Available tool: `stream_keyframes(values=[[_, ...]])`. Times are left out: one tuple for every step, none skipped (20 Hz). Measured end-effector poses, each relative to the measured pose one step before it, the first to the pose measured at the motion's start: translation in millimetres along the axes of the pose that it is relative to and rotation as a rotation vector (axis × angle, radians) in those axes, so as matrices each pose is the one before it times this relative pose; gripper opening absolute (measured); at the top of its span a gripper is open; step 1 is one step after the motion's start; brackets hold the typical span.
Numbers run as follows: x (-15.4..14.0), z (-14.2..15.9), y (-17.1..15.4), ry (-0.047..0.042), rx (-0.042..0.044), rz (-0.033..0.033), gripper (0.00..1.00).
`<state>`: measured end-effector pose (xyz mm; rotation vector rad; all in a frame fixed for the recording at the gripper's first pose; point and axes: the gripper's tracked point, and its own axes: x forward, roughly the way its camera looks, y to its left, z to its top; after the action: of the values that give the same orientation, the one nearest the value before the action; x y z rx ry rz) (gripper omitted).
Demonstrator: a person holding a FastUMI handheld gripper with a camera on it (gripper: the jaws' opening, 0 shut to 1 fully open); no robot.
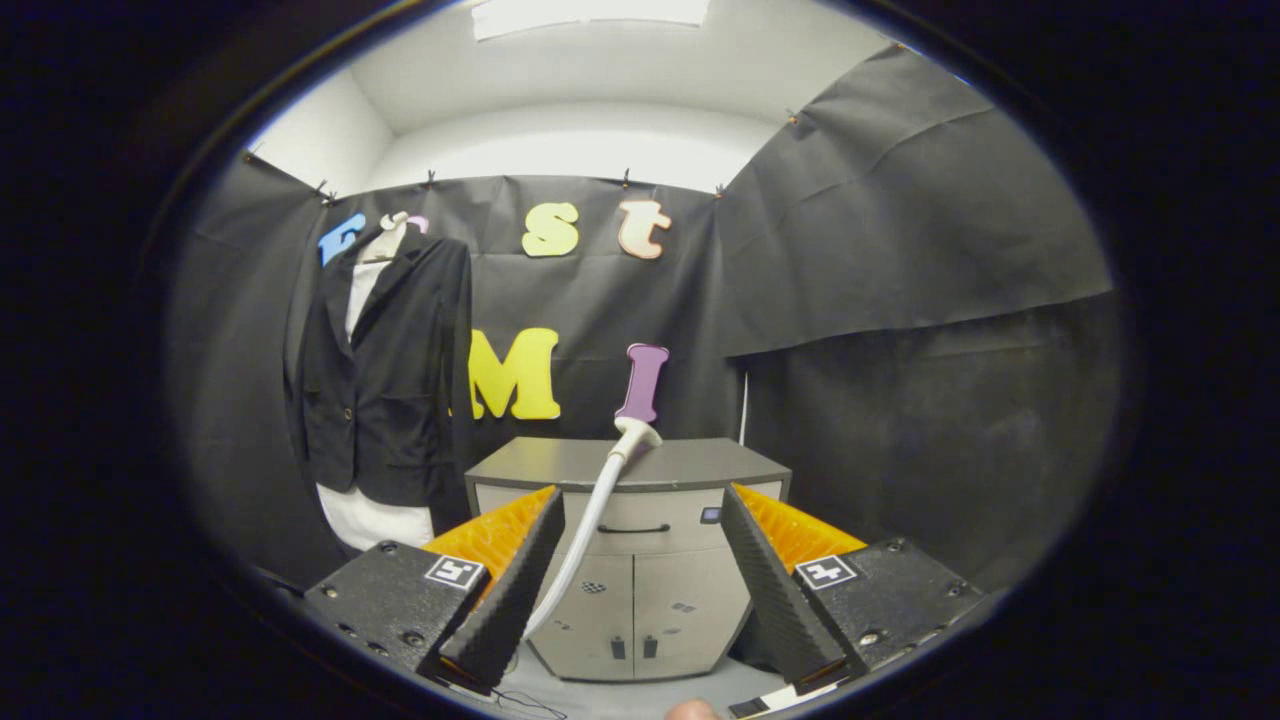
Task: Iron the clothes twice with a garment steamer, once on the left side and once on the right side.
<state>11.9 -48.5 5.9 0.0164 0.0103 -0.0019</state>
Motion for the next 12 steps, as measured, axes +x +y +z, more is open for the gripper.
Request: stream_keyframes(values=[[2.03, 1.42, 0.87, 0.00319, 0.00050, -0.00672, 0.98], [1.84, 1.70, 2.64, -0.00154, 0.00009, -0.00418, 0.98], [2.45, 2.81, 1.85, -0.00441, -0.00086, -0.00556, 0.98], [2.25, 3.08, 2.20, -0.00384, -0.00210, -0.00640, 0.98], [3.52, 3.56, 3.06, -0.00471, 0.00028, -0.00548, 0.98], [3.29, 2.89, 4.19, -0.00480, 0.00171, -0.00518, 0.98], [3.27, 3.26, 4.43, -0.00185, 0.00400, -0.00776, 0.98], [3.32, 1.30, 5.30, 0.00104, 0.00581, -0.00587, 0.98], [3.34, 1.21, 5.82, 0.00102, 0.00754, -0.00672, 0.98], [3.43, 0.97, 4.87, 0.00159, 0.00735, -0.00858, 0.98], [5.34, 0.13, 4.68, 0.00443, 0.00463, -0.01177, 0.98], [2.29, -0.91, 3.93, 0.00485, 0.00280, -0.01547, 0.98]])
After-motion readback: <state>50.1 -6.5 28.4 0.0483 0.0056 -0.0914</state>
